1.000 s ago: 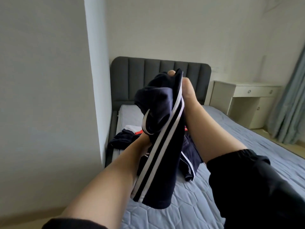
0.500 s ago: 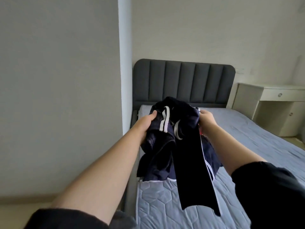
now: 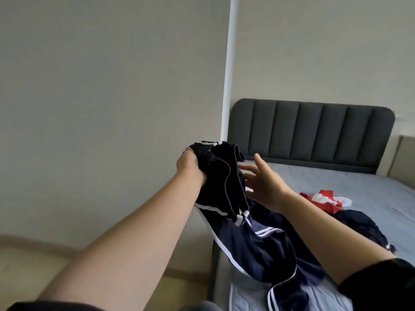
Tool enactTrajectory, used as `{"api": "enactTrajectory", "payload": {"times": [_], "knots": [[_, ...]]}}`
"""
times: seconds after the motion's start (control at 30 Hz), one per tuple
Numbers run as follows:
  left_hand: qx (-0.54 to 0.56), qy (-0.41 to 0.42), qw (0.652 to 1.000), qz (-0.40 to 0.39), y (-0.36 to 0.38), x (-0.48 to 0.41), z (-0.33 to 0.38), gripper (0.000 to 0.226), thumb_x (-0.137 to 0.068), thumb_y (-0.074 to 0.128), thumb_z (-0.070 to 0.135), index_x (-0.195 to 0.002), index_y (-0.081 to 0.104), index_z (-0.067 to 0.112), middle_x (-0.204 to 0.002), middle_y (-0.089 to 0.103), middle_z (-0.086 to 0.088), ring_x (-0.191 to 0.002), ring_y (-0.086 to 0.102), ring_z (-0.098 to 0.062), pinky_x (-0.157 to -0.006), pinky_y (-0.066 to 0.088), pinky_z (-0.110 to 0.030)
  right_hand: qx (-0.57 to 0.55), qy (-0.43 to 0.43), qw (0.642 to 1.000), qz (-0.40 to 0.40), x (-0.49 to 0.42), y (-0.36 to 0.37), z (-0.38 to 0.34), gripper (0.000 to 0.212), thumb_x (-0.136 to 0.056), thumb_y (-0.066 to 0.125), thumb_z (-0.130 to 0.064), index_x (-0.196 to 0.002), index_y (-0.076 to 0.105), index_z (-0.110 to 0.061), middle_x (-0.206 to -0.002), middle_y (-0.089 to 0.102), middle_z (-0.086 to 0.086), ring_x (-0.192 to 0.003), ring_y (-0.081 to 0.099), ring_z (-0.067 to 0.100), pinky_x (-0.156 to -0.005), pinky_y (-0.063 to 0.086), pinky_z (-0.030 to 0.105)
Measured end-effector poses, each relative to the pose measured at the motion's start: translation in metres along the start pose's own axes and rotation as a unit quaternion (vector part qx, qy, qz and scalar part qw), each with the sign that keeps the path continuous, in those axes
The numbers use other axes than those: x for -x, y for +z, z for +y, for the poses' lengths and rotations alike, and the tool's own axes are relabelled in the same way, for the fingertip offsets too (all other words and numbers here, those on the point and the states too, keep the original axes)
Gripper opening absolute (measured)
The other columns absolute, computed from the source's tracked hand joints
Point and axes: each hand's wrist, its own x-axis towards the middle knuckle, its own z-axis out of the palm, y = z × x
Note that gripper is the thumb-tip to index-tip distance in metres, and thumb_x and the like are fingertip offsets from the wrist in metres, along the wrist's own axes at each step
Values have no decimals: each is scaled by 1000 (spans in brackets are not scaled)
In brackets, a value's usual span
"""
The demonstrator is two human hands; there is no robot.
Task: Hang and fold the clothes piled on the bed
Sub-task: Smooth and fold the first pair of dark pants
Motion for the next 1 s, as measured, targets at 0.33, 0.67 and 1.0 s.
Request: {"api": "enactTrajectory", "payload": {"times": [0.33, 0.67, 1.0], "knots": [[-114, 204, 962, 143, -111, 30, 144, 27, -100, 45, 26, -120, 55, 11, -129, 54, -5, -114, 54, -24, -99, 45, -36, 30, 3, 971, -239, -28, 184, 15, 53, -85, 63, -19, -136, 46, -19, -121, 63, 10, -102, 60, 23, -87, 47, 38], [-604, -1, 793, 84, -189, 92, 230, 16, -95, 43, 11, -88, 57, 11, -79, 60, -5, -74, 60, -19, -71, 49, -30, 73, -133, 974, -167, -46, 280, -4, 42, -81, 43, 15, -97, 68, -15, -75, 71, 6, -65, 67, 22, -57, 56, 27], [-599, 27, 798, -53, -160, 84, 221, 11, -96, 51, 24, -94, 61, 20, -85, 65, 0, -78, 59, -19, -71, 52, -31, 199, -136, 956, -167, -31, 265, -24, 28, -85, 51, -10, -58, 58, -15, -54, 57, 3, -54, 53, 19, -50, 40, 23]]}}
